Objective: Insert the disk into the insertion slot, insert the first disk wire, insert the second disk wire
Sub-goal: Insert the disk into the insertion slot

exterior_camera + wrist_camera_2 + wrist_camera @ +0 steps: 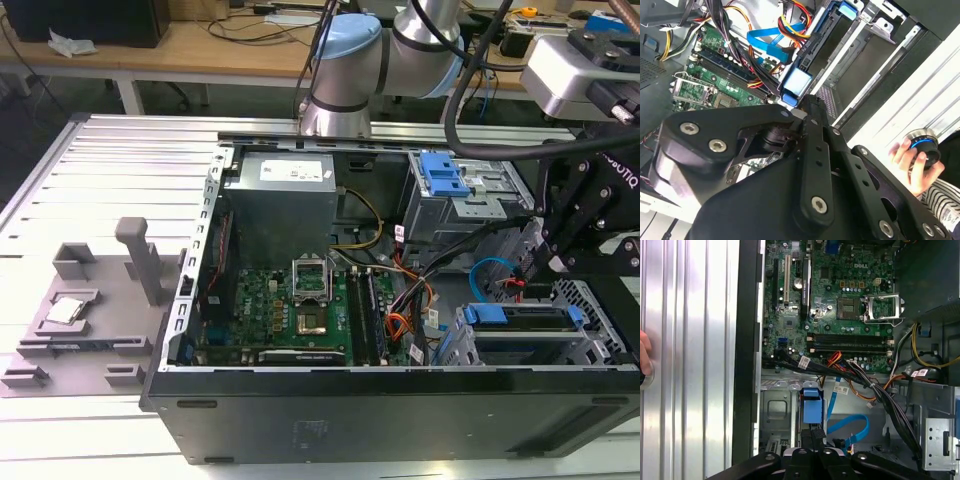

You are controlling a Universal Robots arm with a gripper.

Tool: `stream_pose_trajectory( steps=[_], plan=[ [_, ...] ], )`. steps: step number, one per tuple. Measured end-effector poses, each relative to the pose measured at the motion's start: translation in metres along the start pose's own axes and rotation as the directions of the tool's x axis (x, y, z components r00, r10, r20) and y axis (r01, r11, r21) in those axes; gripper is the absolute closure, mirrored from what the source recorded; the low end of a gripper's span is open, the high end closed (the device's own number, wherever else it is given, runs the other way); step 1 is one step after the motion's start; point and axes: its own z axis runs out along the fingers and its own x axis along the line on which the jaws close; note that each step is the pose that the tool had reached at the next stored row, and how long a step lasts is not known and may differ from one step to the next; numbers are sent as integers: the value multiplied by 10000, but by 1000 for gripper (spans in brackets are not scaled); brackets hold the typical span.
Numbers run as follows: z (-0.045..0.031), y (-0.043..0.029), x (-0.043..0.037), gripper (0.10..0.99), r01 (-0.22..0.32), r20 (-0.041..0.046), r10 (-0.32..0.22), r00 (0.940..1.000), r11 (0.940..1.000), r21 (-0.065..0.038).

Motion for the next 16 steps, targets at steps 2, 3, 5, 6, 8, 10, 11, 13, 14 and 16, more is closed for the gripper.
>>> stream_pose_trajectory(
  steps=[2,3,5,6,8,10,11,13,14,16],
  plan=[
    [-1,-27,0,980,0,0,0,10000,10000,0],
    [-2,-39,0,980,0,-1,0,10000,10000,0],
    [9,-59,0,980,0,-1,0,10000,10000,-2],
    [19,-62,1,980,-1,-1,1,10000,10000,-3],
    [41,-66,1,980,-5,-1,5,10000,10000,-3],
    [74,-80,2,980,-9,-1,9,10000,10000,-4],
    [92,-103,3,980,-16,-1,16,10000,10000,-7],
    [137,-180,4,980,-20,0,20,10000,10000,-16],
    [167,-209,5,980,-22,1,22,10000,10000,-18],
    [204,-232,6,980,-25,0,25,10000,10000,-19]
  ],
)
